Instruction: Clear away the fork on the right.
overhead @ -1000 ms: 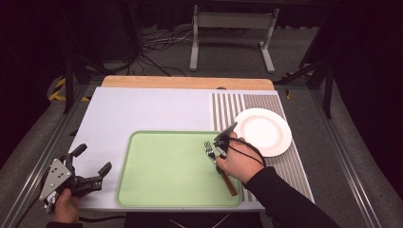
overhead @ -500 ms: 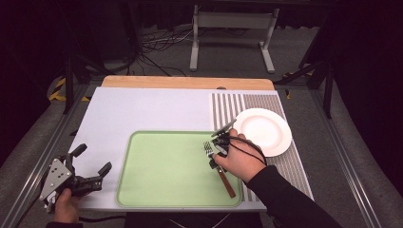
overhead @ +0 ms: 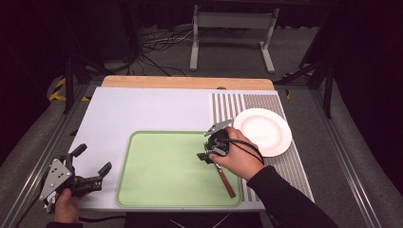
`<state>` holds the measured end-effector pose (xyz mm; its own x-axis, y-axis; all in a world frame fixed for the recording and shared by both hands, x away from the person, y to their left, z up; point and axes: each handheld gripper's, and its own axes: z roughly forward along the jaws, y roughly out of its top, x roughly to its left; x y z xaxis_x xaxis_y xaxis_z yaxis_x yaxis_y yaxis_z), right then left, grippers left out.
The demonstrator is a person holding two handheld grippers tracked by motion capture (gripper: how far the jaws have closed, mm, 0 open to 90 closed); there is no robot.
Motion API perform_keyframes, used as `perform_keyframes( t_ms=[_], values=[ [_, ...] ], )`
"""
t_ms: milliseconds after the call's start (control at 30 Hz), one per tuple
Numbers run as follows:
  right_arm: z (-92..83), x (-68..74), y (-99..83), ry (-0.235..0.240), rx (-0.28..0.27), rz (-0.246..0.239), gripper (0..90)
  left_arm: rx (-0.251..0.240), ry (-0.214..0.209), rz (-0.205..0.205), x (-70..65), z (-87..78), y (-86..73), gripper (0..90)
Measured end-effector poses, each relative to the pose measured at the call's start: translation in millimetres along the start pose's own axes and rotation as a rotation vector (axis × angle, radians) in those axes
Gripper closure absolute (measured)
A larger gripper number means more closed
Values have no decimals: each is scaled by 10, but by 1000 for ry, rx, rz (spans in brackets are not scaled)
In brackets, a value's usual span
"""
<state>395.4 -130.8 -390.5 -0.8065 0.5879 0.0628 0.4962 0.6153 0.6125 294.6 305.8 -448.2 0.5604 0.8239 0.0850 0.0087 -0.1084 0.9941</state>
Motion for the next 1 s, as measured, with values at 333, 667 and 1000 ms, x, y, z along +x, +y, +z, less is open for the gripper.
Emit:
perform_keyframes(
  t_ms=[333, 667, 1000],
  values=[
    [69, -106, -23, 38, -9, -85, 895, 1, 0, 2, 3, 4, -2, 0],
    [202, -180, -87, 37, 61, -92, 899, 1, 0, 1, 3, 3, -1, 0],
    [327, -219, -137, 26, 113, -90, 899, 1, 1, 0, 4, 1, -2, 0]
  ],
)
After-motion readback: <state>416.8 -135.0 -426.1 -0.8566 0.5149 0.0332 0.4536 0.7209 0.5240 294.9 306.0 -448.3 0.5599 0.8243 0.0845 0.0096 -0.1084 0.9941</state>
